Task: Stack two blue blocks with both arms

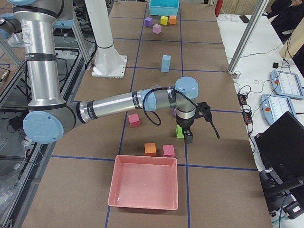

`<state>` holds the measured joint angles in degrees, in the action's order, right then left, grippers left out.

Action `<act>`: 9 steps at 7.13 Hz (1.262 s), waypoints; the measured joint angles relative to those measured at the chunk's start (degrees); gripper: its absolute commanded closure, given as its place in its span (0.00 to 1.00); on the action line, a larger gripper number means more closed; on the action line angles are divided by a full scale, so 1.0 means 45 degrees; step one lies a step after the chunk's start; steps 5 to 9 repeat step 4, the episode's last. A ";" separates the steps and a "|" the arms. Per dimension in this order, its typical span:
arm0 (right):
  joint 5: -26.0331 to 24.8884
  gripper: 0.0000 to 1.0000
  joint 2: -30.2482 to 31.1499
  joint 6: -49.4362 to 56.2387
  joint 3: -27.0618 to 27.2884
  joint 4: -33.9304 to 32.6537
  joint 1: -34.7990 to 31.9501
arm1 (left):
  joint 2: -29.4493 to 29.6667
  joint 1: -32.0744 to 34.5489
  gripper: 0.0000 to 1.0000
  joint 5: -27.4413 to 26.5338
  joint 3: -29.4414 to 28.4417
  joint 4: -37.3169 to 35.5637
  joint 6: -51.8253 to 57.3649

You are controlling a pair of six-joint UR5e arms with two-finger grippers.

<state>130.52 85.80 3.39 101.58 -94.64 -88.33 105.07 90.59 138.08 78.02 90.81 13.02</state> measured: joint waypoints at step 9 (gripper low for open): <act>0.0057 0.00 -0.0781 -0.0089 0.0057 -0.1454 -0.0034 | -0.0009 -0.0014 0.02 -0.0001 -0.0535 0.0651 -0.0099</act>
